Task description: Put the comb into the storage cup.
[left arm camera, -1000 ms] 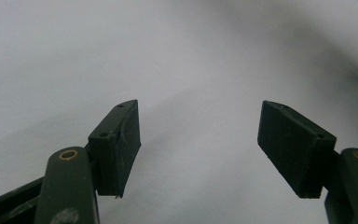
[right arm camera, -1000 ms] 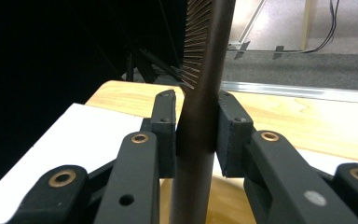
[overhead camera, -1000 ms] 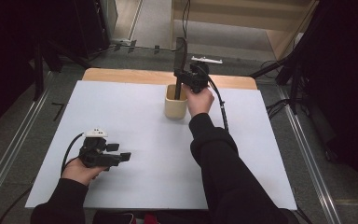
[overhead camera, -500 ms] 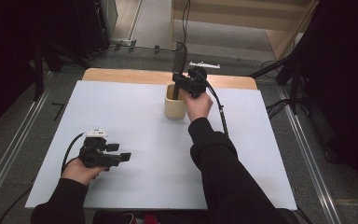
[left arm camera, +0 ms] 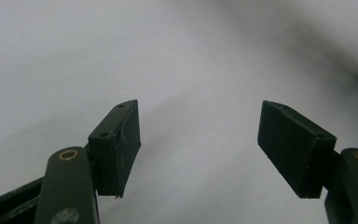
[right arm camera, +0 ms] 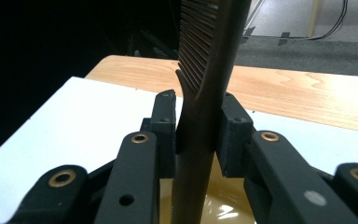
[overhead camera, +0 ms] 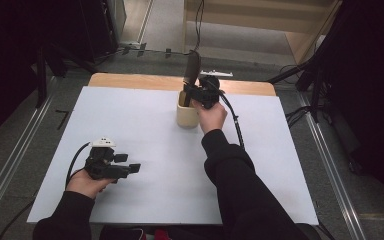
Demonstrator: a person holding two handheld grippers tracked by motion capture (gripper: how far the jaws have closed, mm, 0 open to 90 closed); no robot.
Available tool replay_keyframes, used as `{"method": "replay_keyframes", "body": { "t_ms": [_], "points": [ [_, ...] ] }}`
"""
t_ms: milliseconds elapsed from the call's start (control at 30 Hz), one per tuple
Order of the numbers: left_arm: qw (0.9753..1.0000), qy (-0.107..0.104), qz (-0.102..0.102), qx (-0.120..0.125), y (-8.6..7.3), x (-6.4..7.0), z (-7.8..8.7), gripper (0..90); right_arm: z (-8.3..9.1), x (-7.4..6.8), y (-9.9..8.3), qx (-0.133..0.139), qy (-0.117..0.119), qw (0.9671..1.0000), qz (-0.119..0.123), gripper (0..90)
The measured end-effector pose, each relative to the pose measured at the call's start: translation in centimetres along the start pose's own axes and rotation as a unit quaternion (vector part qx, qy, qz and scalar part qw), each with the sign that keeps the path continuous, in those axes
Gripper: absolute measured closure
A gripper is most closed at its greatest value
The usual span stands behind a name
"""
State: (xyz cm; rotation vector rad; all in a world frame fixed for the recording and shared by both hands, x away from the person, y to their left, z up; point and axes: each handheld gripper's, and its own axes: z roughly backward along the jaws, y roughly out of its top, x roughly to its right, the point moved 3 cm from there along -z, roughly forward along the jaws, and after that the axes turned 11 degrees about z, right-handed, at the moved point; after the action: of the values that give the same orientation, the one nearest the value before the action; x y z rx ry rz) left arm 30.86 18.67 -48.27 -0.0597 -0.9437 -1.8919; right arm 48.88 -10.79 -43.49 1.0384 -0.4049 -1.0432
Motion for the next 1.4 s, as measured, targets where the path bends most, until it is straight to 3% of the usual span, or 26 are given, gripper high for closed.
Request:
{"method": "replay_keyframes", "body": {
  "t_ms": [633,900,933,1000,1067,1400],
  "points": [
    [1.0000,0.000,0.000,-0.001,0.0,0.1,0.0,30.4,0.4,-0.3,-0.9,-0.008,-0.001,0.9999,0.015,70.0],
    [1.0000,0.000,0.001,-0.001,0.0,0.0,0.0,30.3,0.4,-0.1,-1.2,-0.027,0.000,0.9995,0.018,69.7],
    [1.0000,0.000,0.000,-0.001,0.0,0.0,0.0,30.4,0.4,-0.1,-1.2,-0.030,0.003,0.9994,0.019,68.4],
    [1.0000,0.000,0.000,-0.001,0.0,0.1,0.0,30.3,0.5,0.0,-1.2,-0.028,0.018,0.9993,0.020,48.8],
    [1.0000,0.000,0.000,-0.001,0.0,0.1,0.0,30.4,0.9,0.1,-1.0,-0.020,0.020,0.9992,0.029,35.7],
    [1.0000,0.001,0.000,-0.001,0.0,0.0,0.0,30.4,2.7,1.4,-1.3,-0.023,0.023,0.9994,0.007,32.5]
  ]
}}
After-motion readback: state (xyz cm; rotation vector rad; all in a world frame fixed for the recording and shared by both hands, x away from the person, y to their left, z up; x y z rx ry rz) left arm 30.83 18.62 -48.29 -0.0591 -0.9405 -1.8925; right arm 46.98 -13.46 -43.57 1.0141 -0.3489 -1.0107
